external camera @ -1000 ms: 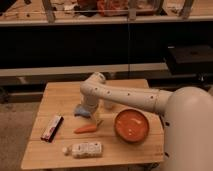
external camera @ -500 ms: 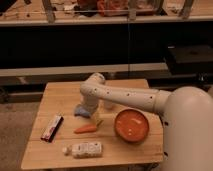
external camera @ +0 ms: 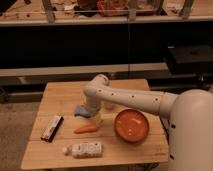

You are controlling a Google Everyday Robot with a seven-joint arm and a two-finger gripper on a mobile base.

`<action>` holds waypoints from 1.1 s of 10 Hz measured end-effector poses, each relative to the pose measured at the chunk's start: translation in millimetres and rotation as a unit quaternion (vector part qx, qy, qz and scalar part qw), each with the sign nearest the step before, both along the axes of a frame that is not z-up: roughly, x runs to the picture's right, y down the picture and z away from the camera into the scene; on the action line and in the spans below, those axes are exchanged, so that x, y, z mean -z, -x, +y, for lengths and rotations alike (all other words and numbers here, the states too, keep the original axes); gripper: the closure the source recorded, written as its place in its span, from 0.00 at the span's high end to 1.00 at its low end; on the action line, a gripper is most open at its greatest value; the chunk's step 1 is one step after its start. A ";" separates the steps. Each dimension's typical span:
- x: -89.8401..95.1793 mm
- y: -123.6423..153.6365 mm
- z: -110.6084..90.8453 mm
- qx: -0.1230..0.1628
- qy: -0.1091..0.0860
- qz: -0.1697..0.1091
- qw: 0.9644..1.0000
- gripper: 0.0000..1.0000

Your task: Place the pepper on the white sponge

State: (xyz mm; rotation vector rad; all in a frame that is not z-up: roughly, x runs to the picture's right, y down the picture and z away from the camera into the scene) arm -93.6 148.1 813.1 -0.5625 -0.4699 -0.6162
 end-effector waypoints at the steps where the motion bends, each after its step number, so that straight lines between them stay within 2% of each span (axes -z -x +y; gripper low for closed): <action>1: 1.8 -1.4 1.5 -0.006 0.001 0.005 1.000 0.80; 3: 4.5 -3.2 3.5 -0.023 0.005 0.013 1.000 0.80; 6: 5.2 -12.3 6.6 -0.071 0.016 0.020 0.997 0.80; 9: 1.8 -23.7 14.2 -0.120 0.024 0.026 0.992 0.80; 11: -0.2 -27.3 19.1 -0.155 0.028 0.027 0.987 0.80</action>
